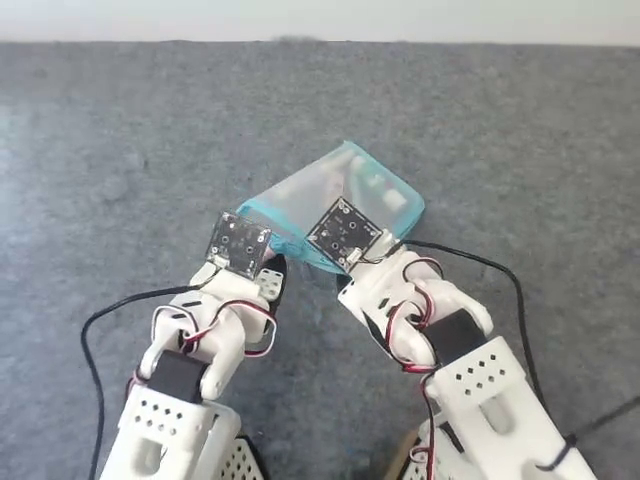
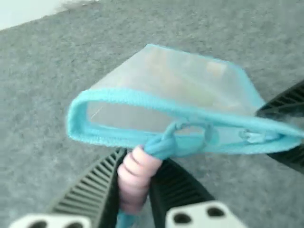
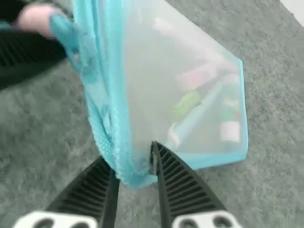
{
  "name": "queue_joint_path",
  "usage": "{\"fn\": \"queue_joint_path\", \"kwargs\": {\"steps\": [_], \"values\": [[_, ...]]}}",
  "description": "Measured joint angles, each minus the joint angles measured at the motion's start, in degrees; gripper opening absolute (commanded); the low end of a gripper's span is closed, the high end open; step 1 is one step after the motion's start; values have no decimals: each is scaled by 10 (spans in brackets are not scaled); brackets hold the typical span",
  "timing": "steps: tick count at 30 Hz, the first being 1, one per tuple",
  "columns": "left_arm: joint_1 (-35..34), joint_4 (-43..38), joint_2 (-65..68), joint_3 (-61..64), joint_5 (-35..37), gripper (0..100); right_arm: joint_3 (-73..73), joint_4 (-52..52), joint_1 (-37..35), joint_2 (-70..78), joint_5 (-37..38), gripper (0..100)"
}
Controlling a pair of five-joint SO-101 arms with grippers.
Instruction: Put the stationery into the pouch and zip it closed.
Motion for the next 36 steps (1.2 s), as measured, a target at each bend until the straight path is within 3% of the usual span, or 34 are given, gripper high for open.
{"fn": "queue_joint_path", "kwargs": {"steps": [8,15,21,33,36], "values": [[-3,0,5,0,0,10,17,-9,5,0,3,7],[-87,-16,5,7,0,10,27,-8,66,0,25,7],[-103,-23,5,11,0,10,27,-8,84,0,26,7],[-171,-33,5,11,0,11,18,-8,168,0,51,7],[-213,-38,4,10,3,21,36,-3,236,17,47,8]]}}
